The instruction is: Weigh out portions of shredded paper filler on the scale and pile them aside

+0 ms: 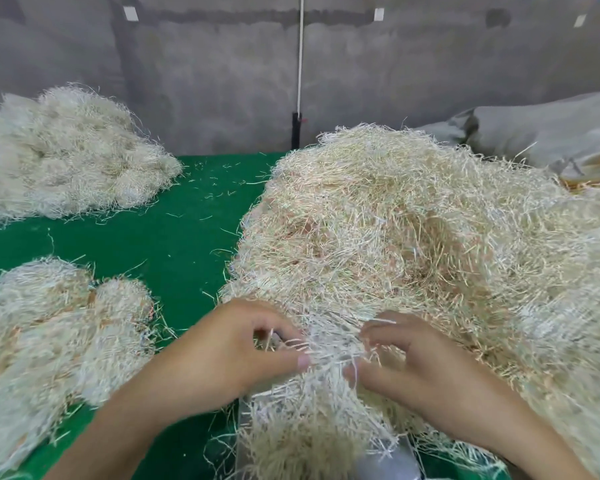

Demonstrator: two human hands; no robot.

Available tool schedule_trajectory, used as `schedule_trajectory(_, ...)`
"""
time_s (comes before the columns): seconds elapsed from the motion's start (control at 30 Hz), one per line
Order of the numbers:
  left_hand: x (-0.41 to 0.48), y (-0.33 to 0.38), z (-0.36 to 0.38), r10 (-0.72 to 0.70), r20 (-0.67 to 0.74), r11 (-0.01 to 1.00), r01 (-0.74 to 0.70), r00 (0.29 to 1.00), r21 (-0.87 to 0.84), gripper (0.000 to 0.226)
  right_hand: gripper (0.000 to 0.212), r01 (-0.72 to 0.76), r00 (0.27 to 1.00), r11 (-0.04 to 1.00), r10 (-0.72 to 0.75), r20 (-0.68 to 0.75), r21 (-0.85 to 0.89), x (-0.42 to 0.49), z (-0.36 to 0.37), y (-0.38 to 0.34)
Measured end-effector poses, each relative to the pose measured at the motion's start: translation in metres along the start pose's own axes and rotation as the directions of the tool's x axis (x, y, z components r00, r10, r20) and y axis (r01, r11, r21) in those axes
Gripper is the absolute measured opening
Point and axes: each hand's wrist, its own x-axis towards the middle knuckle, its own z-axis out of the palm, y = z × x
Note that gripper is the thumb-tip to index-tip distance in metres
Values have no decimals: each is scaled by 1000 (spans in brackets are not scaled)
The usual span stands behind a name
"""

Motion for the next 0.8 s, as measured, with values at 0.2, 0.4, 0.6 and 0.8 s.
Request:
schedule_trajectory(0.2, -11, -8, -20, 28, -217, 998, -37, 976, -41, 61, 65, -76, 988, 986, 94, -124, 147, -26, -29, 25)
schedule_trajectory(0.4, 1, -1, -26, 106, -305, 983, -145, 946, -110, 33, 28, 47, 801, 859, 272, -532, 510, -43, -26, 18)
schedule_trajectory(0.6, 29, -5, 2, 214, -152, 968, -230, 965, -102, 37, 48, 61, 683, 899, 279, -675, 434, -31, -3, 9)
schedule_trajectory(0.8, 33, -11, 1, 248, -185, 957, -271, 951, -108, 33, 21, 38, 724, 939, 209, -658, 340, -27, 8, -1)
